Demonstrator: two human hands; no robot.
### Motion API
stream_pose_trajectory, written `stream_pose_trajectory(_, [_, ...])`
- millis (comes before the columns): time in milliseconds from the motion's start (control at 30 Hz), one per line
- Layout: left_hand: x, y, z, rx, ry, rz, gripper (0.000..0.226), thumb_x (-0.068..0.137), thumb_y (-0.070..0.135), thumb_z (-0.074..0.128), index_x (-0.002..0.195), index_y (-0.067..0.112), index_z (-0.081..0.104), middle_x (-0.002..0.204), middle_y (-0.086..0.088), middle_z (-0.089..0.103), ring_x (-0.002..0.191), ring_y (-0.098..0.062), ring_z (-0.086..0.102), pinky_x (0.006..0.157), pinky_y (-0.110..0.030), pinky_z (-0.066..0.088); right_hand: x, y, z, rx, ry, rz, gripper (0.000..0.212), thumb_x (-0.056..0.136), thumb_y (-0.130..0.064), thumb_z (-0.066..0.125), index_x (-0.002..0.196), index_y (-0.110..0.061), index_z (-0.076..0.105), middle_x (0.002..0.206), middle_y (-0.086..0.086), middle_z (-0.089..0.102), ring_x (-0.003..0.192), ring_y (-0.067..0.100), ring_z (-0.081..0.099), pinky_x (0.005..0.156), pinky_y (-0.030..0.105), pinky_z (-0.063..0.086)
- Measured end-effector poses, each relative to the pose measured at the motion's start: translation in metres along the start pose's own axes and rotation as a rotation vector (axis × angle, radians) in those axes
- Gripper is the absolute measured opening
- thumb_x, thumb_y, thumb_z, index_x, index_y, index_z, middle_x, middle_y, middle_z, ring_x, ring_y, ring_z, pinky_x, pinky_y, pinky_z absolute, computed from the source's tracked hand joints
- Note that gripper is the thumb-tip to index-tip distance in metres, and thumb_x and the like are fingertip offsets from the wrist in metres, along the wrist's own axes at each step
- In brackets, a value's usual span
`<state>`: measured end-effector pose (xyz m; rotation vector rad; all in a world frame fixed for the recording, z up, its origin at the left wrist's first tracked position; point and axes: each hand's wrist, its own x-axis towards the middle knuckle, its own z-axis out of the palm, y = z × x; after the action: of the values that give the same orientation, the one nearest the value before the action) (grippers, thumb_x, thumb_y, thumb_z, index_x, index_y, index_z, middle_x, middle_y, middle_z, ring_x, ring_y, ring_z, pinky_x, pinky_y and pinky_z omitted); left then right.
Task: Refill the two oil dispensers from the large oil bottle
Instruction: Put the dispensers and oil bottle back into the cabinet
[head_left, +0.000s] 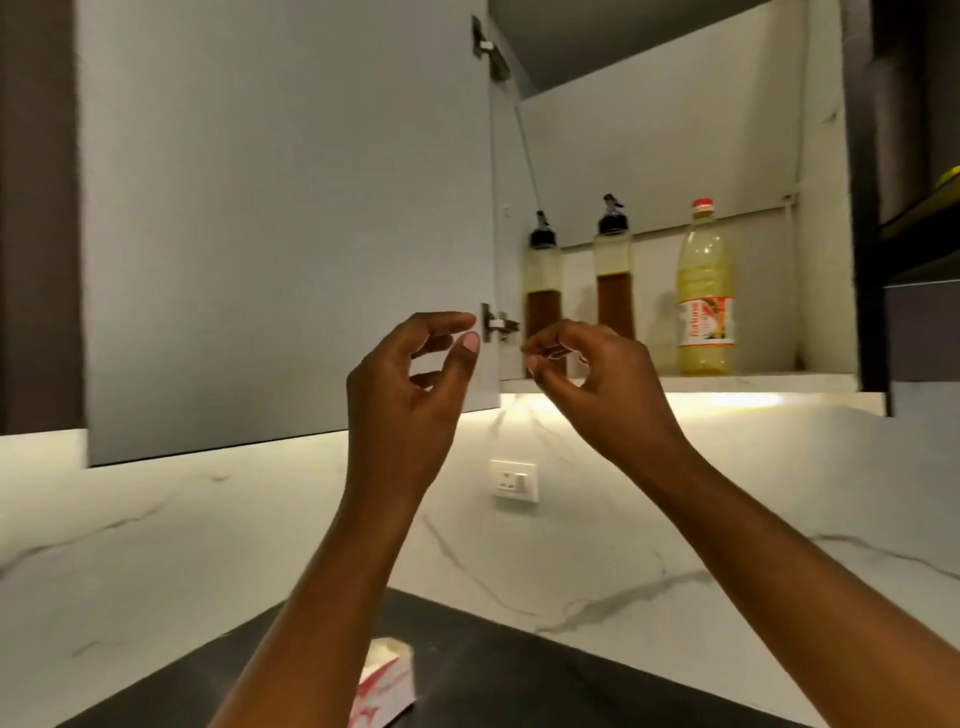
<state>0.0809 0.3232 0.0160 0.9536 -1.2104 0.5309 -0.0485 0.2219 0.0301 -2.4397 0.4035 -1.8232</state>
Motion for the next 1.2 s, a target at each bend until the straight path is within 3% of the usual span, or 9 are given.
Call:
stream_pose_trajectory(367, [0.016,0.033,-0.172,0.380,0.404,0.136,0.017,0.095,0.025,0.055,0.110,0.020,0.061,0.115,-0.004,0.065,0.109,-0.020,0.060,0.095,-0.042,0.052,0.031,-0.153,0.084,0.041,-0.034,-0.418,0.019,0.090,-0.026,0.054,0.104,-0.019,0.066,0.101,-0.002,0.065,0.099,0.017,0.052,0.080,0.031,0.038])
stream_pose_trajectory(500, [0.036,0.000,-0.195,0.352,0.327,-0.223,0.037,0.096,0.024,0.056,0.132,0.021,0.050,0.140,-0.004,0.049,0.127,-0.023,0.048,0.104,-0.040,0.043,0.060,-0.194,0.116,-0.096,-0.038,-0.580,0.027,0.091,-0.028,0.050,0.112,-0.017,0.063,0.112,0.002,0.064,0.105,0.019,0.054,0.084,0.032,0.043])
stream_pose_trajectory(567, [0.043,-0.019,-0.201,0.272,0.294,-0.492,0.043,0.097,0.027,0.054,0.138,0.020,0.045,0.145,-0.005,0.045,0.129,-0.027,0.045,0.097,-0.036,0.039,0.074,-0.203,0.135,-0.179,-0.074,-0.618,0.031,0.091,-0.027,0.048,0.118,-0.017,0.059,0.118,0.003,0.061,0.110,0.020,0.052,0.088,0.036,0.046])
stream_pose_trajectory(633, [0.047,-0.036,-0.207,0.164,0.243,-0.732,0.040,0.099,0.035,0.048,0.134,0.015,0.048,0.137,-0.010,0.051,0.121,-0.031,0.051,0.091,-0.038,0.040,0.087,-0.204,0.152,-0.233,-0.140,-0.619,0.036,0.092,-0.028,0.046,0.126,-0.018,0.055,0.130,0.004,0.055,0.120,0.021,0.047,0.095,0.038,0.043])
stream_pose_trajectory(700, [0.047,-0.049,-0.210,0.044,0.206,-0.837,0.034,0.100,0.040,0.043,0.119,0.013,0.052,0.126,-0.013,0.058,0.111,-0.034,0.056,0.093,-0.043,0.045,0.098,-0.199,0.167,-0.312,-0.220,-0.627,0.042,0.095,-0.032,0.043,0.135,-0.020,0.046,0.145,0.004,0.041,0.134,0.022,0.034,0.105,0.042,0.033])
stream_pose_trajectory(800, [0.047,-0.066,-0.213,0.043,0.243,-0.779,0.025,0.100,0.036,0.045,0.111,0.015,0.053,0.118,-0.014,0.060,0.108,-0.037,0.058,0.094,-0.046,0.049,0.106,-0.185,0.179,-0.388,-0.280,-0.678,0.049,0.098,-0.041,0.036,0.143,-0.024,0.035,0.156,0.002,0.021,0.144,0.021,0.014,0.113,0.047,0.016])
stream_pose_trajectory(967, [0.034,-0.067,-0.215,0.001,0.205,-0.544,0.014,0.096,0.029,0.054,0.104,0.020,0.061,0.091,0.001,0.066,0.081,-0.019,0.064,0.056,-0.023,0.051,0.102,-0.163,0.171,-0.330,-0.280,-0.725,0.056,0.097,-0.048,0.031,0.148,-0.026,0.022,0.158,-0.001,0.009,0.146,0.018,0.004,0.115,0.043,0.007])
stream_pose_trajectory(1100, [0.019,-0.050,-0.205,-0.101,0.108,-0.430,0.014,0.086,0.032,0.059,0.096,0.025,0.067,0.083,0.008,0.073,0.078,-0.015,0.069,0.056,-0.020,0.056,0.088,-0.154,0.141,-0.181,-0.198,-0.721,0.055,0.098,-0.046,0.034,0.147,-0.023,0.026,0.158,0.000,0.011,0.145,0.016,0.006,0.117,0.040,0.010])
stream_pose_trajectory(1200, [0.008,-0.034,-0.184,-0.166,0.030,-0.343,0.034,0.073,0.046,0.064,0.100,0.024,0.068,0.084,0.012,0.075,0.081,-0.014,0.071,0.063,-0.026,0.059,0.080,-0.150,0.105,-0.162,-0.111,-0.736,0.053,0.097,-0.044,0.037,0.144,-0.021,0.033,0.158,0.002,0.013,0.145,0.018,0.008,0.117,0.041,0.012])
